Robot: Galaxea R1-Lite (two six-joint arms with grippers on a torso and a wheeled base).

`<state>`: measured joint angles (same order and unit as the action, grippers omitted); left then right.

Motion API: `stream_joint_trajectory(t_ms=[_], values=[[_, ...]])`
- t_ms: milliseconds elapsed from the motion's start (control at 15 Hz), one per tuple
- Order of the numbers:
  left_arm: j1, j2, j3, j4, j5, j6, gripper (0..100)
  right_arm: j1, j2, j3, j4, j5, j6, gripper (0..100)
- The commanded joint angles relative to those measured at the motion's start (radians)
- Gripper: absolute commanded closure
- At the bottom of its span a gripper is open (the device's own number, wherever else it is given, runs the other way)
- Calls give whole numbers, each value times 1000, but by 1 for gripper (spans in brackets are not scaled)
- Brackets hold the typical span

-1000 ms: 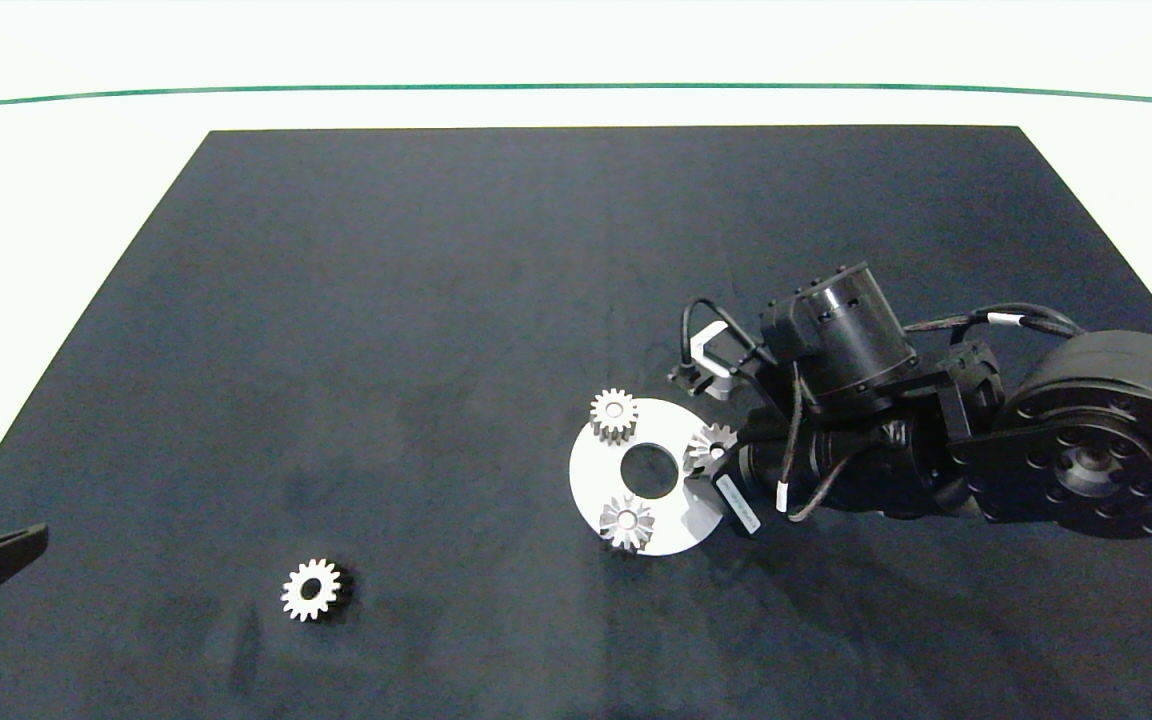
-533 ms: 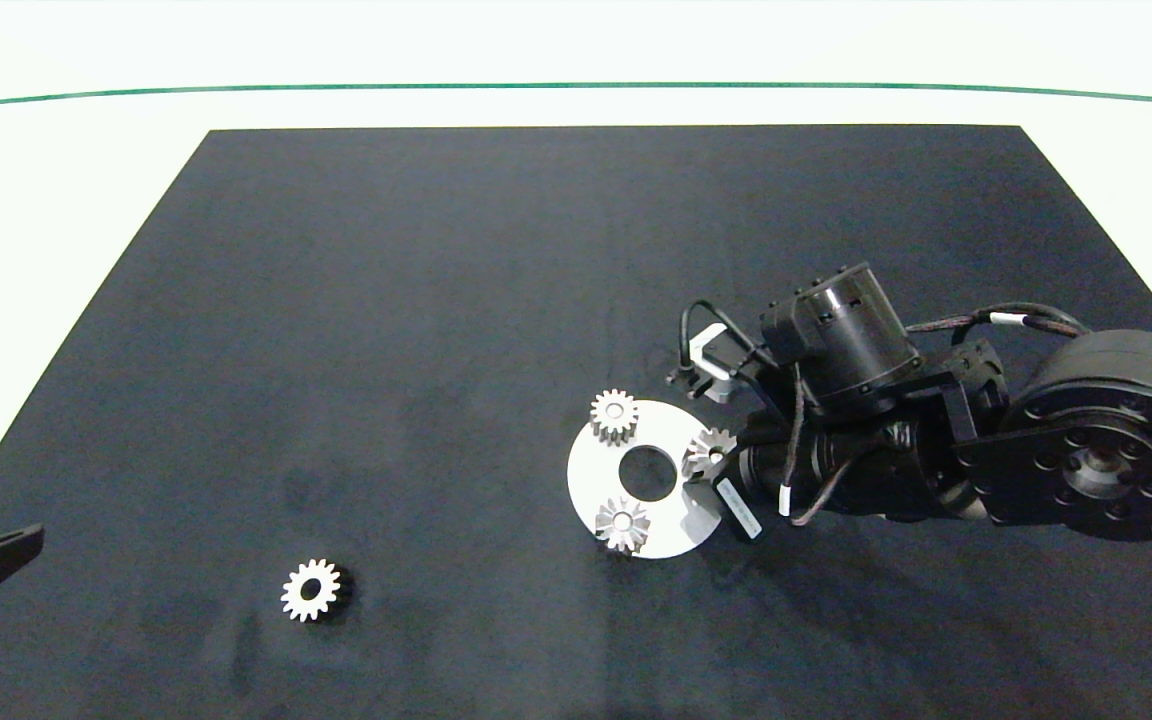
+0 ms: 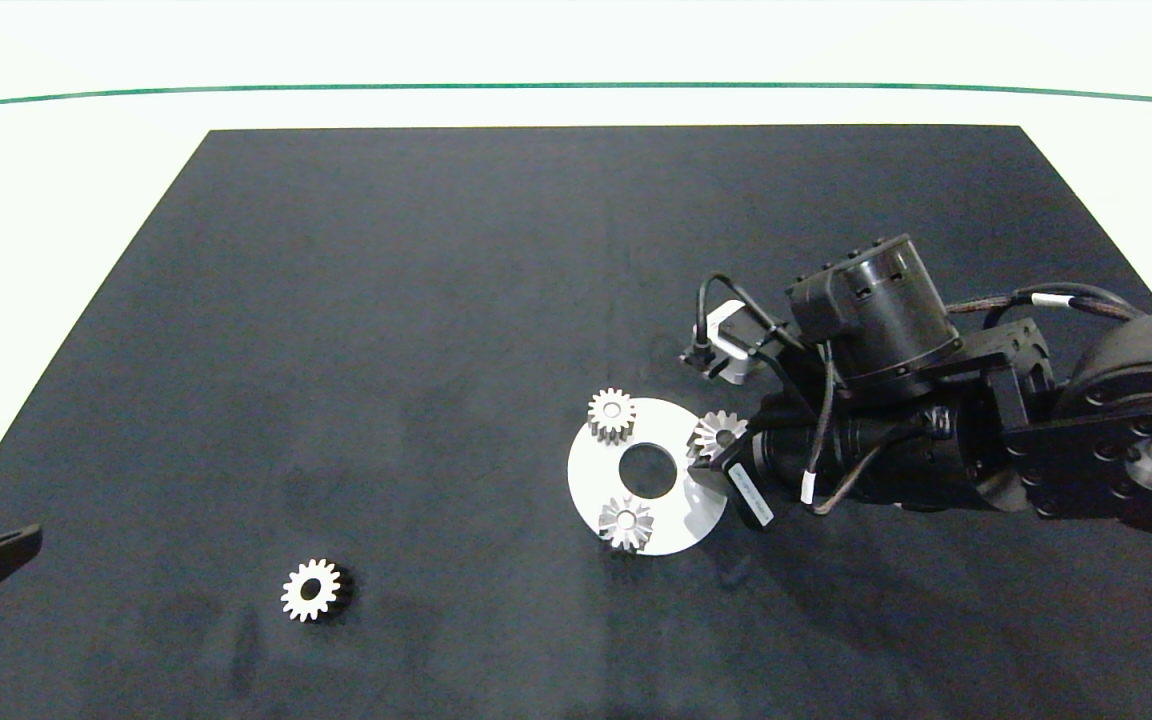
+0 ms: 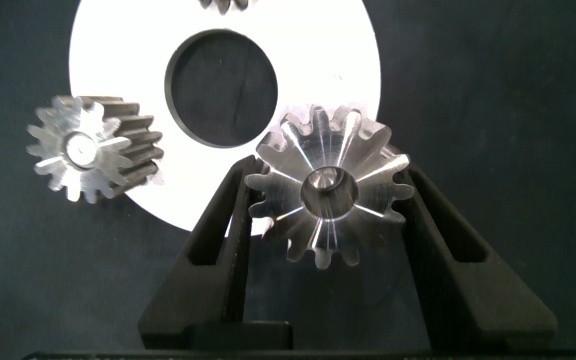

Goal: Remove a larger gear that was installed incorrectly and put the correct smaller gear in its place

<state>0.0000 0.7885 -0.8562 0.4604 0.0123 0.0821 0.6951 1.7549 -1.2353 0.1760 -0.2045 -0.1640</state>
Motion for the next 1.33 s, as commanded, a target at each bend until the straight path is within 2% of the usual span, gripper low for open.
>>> stream_joint_trajectory(t_ms=[67, 400, 533, 733, 800, 867, 933, 1067, 1333], values=[[2, 1, 2, 3, 1, -1, 0, 11, -41, -3, 4, -1, -2, 72], [5, 3, 3, 4, 3, -1, 0, -3, -129, 10, 22, -6, 5, 72], [5, 5, 3, 3, 3, -1, 0, -77, -158, 19, 43, -12, 5, 72], [5, 8, 5, 4, 5, -1, 0, -235, -192, 31, 56, -12, 1, 72], [5, 8, 5, 4, 5, -1, 0, -259, -195, 33, 63, -7, 0, 72], [5, 6, 6, 4, 5, -1, 0, -309, -206, 39, 77, 4, 1, 72], [5, 6, 8, 4, 5, -1, 0, -362, -210, 50, 80, 33, 1, 72], [5, 6, 9, 4, 5, -1, 0, -422, -212, 68, 79, 60, 3, 72], [6, 6, 14, 4, 5, -1, 0, -488, -198, 85, 74, 89, 11, 72]])
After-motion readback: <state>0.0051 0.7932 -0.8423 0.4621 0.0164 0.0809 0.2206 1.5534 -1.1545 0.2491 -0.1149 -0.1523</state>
